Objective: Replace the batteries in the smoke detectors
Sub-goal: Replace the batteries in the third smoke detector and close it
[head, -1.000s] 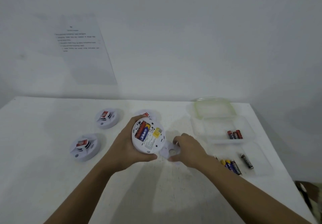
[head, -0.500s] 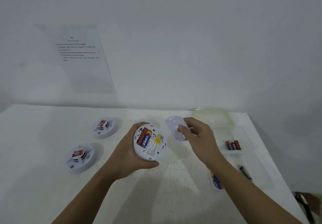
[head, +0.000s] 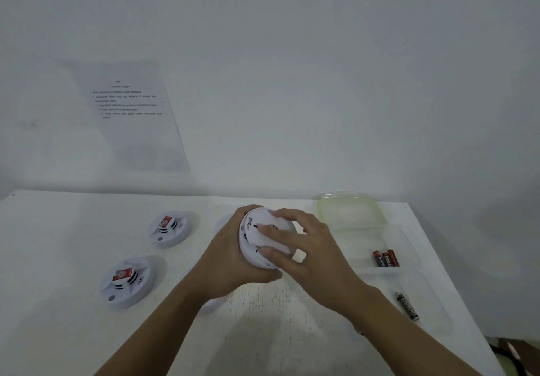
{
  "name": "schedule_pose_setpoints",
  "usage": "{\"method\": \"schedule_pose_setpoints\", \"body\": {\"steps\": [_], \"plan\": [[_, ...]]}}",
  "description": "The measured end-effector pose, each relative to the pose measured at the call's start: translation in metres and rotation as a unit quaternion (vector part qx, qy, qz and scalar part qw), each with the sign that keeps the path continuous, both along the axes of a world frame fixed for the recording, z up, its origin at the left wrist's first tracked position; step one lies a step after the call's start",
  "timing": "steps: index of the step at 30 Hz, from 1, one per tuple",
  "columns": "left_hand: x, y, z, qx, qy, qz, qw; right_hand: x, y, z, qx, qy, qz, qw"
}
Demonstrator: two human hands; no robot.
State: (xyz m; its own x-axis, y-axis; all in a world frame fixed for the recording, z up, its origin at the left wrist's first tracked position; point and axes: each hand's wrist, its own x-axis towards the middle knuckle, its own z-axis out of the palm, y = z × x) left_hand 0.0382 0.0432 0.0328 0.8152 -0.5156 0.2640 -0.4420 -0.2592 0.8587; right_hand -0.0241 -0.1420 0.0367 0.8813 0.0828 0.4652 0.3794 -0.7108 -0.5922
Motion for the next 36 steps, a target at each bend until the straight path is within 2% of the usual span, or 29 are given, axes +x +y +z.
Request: {"method": "schedule_pose_setpoints", "body": {"steps": [3,7,9,11,14,17,19,22,26,36], "plan": [[-0.005,-0.003,0.012,0.033,-0.009,-0.011,0.999,0.001,-0.008,0.006,-0.01,-0.01,-0.007,1.0],[-0.004,-0.006,0.012,0.025,0.021,-0.02,0.999,-0.002,-0.014,0.017,-0.016,-0.025,-0.002,1.0],[-0.006,-0.009,0.021,0.061,0.005,-0.016,0.998,-0.004,-0.013,0.02,-0.028,-0.043,-0.001,0.999],[-0.006,-0.01,0.027,0.099,-0.013,-0.009,0.995,-0.005,-0.011,0.021,-0.042,-0.079,-0.021,0.996],[-0.003,-0.013,0.027,0.104,-0.009,-0.019,0.994,-0.003,-0.007,0.021,-0.025,-0.085,-0.047,0.995],[0.008,-0.009,0.008,0.044,0.016,0.002,0.999,-0.002,-0.008,0.022,0.02,-0.034,-0.03,0.999],[0.013,-0.006,-0.003,0.029,-0.004,0.009,1.0,-0.001,-0.012,0.025,0.045,0.004,-0.006,0.999],[0.012,-0.009,-0.002,0.012,-0.008,0.002,1.0,-0.001,-0.02,0.029,0.033,0.029,0.017,0.999],[0.014,-0.011,-0.006,0.007,0.001,-0.002,1.0,-0.001,-0.016,0.029,0.016,0.015,-0.016,1.0],[0.006,-0.014,0.007,0.016,-0.013,0.004,1.0,0.001,-0.009,0.025,0.112,0.001,-0.05,0.992]]}}
